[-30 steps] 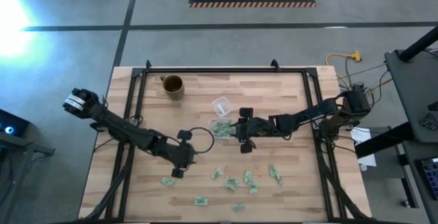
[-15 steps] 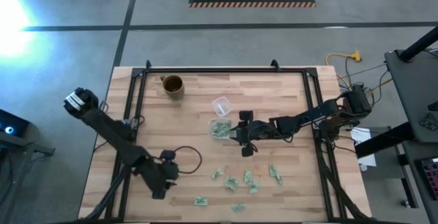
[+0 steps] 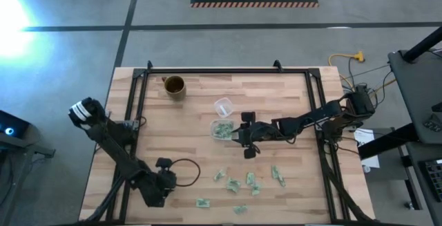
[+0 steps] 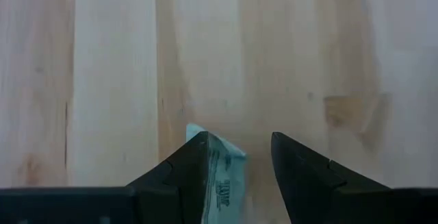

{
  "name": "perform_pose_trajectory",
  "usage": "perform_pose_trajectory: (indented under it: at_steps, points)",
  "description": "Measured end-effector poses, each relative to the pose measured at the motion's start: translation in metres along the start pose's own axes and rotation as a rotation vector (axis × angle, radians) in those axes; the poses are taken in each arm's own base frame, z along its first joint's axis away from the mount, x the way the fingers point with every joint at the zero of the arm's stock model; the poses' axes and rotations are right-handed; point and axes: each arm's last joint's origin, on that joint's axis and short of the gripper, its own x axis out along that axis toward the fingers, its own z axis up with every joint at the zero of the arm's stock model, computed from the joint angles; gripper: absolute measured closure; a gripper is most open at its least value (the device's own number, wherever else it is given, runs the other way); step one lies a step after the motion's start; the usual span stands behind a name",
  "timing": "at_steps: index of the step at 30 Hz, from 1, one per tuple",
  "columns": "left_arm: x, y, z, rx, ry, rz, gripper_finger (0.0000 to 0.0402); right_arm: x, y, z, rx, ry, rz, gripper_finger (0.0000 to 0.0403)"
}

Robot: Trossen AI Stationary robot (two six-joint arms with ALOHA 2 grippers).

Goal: Pick and place Stevia / Truvia into bins
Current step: Put the stevia packet into the bottom transparent container

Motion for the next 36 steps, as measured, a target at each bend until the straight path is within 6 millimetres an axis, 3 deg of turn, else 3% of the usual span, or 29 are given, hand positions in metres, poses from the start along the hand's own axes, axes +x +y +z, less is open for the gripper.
perform_pose_trajectory:
  at_steps: [12,36]
  points:
    - [0.0046,0.0011,-0.0032,0.011,0.027,0.031,0.0269,0.0,0.0,0.0,0.007,0.0,0.0,0.0275]
    - [-0.0028,0.0061,-0.0058,0.007,0.127,0.144,0.0398,0.0,0.0,0.0,0.007,0.0,0.0,0.0285]
